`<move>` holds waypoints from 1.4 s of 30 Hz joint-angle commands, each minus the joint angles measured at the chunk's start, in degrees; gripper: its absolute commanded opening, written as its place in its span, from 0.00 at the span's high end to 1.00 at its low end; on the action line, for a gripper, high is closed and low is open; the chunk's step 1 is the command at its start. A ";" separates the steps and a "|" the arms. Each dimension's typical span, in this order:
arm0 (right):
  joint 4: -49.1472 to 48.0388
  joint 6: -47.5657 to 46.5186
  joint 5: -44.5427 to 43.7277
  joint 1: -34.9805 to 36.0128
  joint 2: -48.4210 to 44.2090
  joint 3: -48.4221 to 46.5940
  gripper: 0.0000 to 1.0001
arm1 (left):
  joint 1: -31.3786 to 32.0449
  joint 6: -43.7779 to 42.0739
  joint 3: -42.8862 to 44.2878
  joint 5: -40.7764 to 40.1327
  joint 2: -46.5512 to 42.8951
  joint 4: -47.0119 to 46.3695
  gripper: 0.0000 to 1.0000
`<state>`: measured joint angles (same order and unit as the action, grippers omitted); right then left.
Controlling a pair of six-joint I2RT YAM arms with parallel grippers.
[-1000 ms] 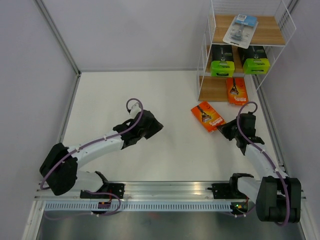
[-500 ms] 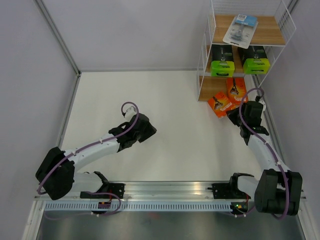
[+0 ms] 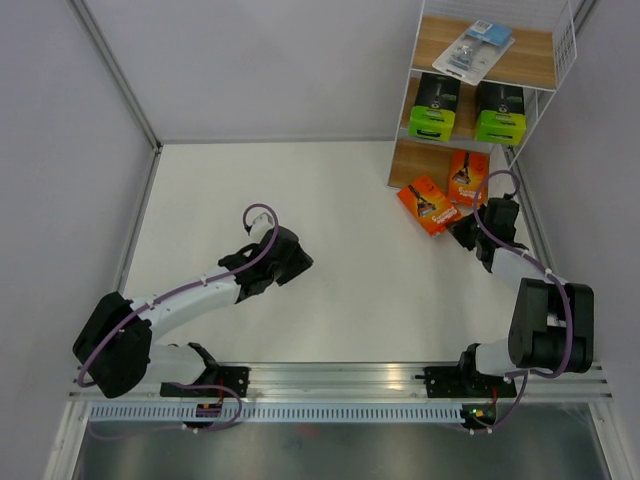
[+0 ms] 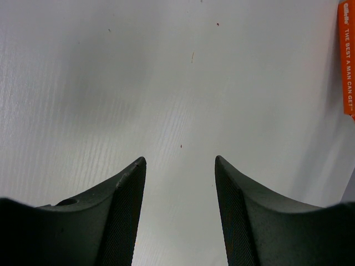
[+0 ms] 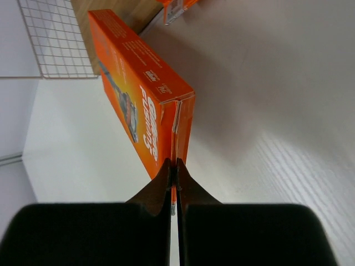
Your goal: Place and organize the shaving razors onto the shelf
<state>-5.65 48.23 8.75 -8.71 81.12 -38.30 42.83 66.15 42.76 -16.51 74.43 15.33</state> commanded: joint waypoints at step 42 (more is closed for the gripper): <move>-50.52 24.11 9.36 -0.88 13.45 2.18 0.99 | -0.29 -3.66 4.53 2.54 5.37 -2.68 0.42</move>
<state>-49.10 72.66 20.47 -11.11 93.45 -36.80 42.83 64.36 46.22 -14.39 80.25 14.39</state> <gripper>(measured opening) 0.013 0.586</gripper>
